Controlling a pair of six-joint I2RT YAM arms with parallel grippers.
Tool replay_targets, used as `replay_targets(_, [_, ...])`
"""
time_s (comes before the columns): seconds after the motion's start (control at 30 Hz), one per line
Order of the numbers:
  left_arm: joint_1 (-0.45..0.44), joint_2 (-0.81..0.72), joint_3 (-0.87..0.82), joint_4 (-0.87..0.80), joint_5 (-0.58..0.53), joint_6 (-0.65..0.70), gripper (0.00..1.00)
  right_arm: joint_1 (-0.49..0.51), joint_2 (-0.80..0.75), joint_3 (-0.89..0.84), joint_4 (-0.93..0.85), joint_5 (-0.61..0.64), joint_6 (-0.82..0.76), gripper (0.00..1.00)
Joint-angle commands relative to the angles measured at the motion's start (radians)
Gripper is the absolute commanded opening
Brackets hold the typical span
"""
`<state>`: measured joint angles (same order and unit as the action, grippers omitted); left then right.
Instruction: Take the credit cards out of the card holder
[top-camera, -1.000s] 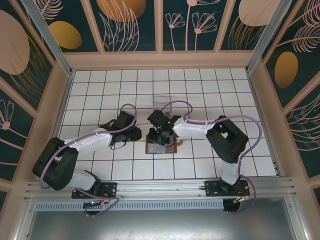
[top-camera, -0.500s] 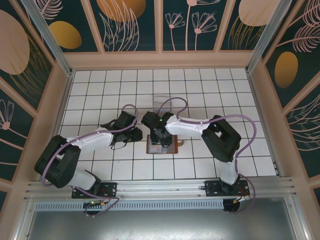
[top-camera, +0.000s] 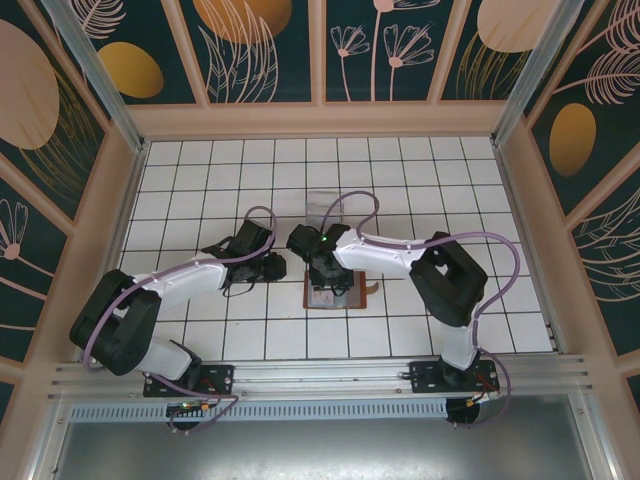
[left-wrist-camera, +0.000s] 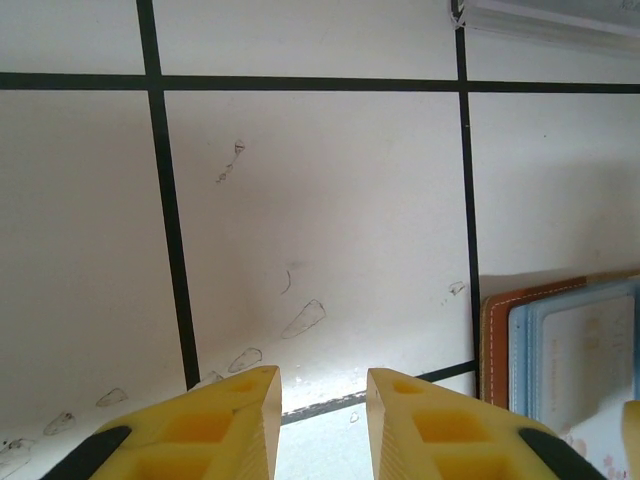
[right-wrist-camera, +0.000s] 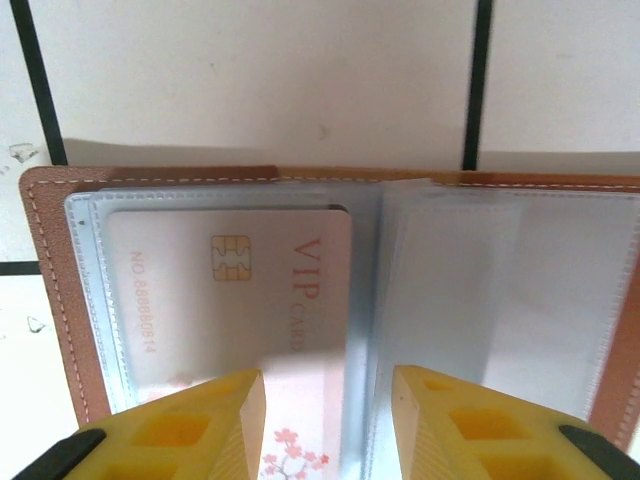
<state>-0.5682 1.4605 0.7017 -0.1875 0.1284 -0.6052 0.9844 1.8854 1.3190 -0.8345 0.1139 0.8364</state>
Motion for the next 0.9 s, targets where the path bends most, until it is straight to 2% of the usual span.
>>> replay_targets(0.0, [0.002, 0.012, 0.031, -0.017, 0.022, 0.007, 0.3, 0.0, -0.058, -0.019, -0.064, 0.065, 0.011, 0.4])
replay_targets(0.23, [-0.019, 0.018, 0.054, -0.031, 0.002, 0.002, 0.3, -0.017, -0.095, -0.075, -0.056, 0.078, 0.024, 0.4])
replay_targets(0.57, [-0.126, 0.082, 0.109, -0.026, -0.008, -0.035, 0.31, -0.053, -0.143, -0.213, 0.011, 0.079, 0.041, 0.4])
replay_targets(0.87, [-0.16, 0.092, 0.116, -0.022, 0.008, -0.054, 0.3, -0.066, -0.192, -0.221, -0.038, 0.135, 0.047, 0.39])
